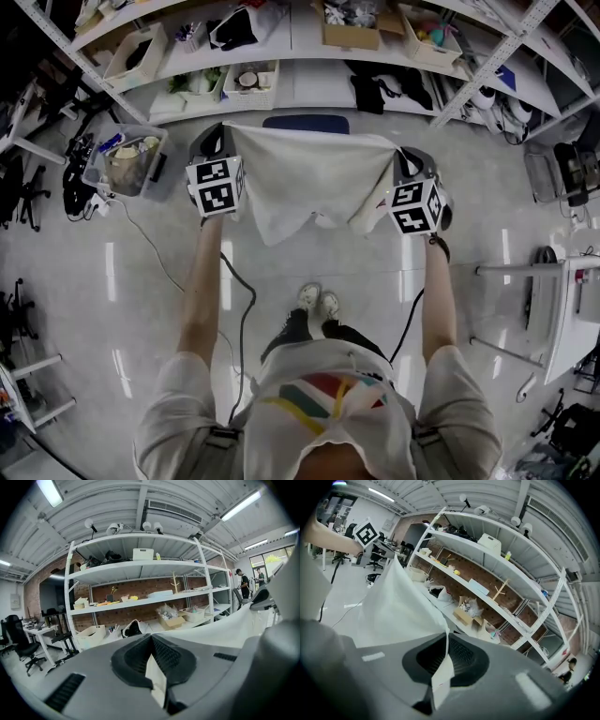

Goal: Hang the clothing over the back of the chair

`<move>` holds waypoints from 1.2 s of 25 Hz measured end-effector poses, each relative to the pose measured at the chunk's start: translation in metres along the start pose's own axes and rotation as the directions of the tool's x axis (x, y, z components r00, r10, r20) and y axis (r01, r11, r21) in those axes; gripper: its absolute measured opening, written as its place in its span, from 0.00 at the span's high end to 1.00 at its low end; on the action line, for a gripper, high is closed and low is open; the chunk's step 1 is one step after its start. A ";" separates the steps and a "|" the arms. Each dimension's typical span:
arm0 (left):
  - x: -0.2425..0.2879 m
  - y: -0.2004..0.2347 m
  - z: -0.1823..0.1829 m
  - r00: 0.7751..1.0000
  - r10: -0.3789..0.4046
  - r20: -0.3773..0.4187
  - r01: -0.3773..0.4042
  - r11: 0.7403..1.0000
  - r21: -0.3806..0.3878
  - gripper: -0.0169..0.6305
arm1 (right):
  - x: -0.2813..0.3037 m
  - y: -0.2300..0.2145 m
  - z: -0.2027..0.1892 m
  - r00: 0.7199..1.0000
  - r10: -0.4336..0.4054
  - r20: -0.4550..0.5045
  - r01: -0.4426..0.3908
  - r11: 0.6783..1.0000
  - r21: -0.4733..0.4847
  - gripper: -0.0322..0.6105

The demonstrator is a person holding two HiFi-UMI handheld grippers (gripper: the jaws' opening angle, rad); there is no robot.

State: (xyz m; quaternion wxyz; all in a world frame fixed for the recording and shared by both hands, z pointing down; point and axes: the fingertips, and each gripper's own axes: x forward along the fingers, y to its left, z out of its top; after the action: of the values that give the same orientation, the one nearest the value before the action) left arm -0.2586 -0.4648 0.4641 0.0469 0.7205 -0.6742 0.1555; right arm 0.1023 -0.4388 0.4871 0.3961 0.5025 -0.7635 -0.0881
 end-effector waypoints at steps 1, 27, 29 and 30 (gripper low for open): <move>0.001 -0.001 -0.006 1.000 -0.003 -0.009 0.003 1.000 0.001 0.95 | 0.002 0.003 -0.004 1.000 0.006 -0.010 -0.006 1.000 0.002 0.93; -0.008 -0.028 -0.139 0.965 -0.069 -0.252 0.083 0.996 0.044 0.95 | 0.034 0.079 -0.097 0.969 0.162 -0.185 -0.157 0.987 0.041 0.93; -0.010 -0.029 -0.146 0.962 -0.079 -0.261 0.096 0.994 0.052 0.95 | 0.035 0.084 -0.102 0.966 0.171 -0.195 -0.164 0.985 0.049 0.93; -0.011 -0.030 -0.150 0.960 -0.083 -0.267 0.101 0.993 0.056 0.95 | 0.035 0.086 -0.105 0.964 0.176 -0.201 -0.169 0.984 0.050 0.93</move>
State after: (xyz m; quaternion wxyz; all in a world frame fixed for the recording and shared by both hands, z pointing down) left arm -0.2536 -0.4097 0.6070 0.1188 0.7250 -0.6220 0.2710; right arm 0.1084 -0.3987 0.6213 0.4703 0.4468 -0.7609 0.0113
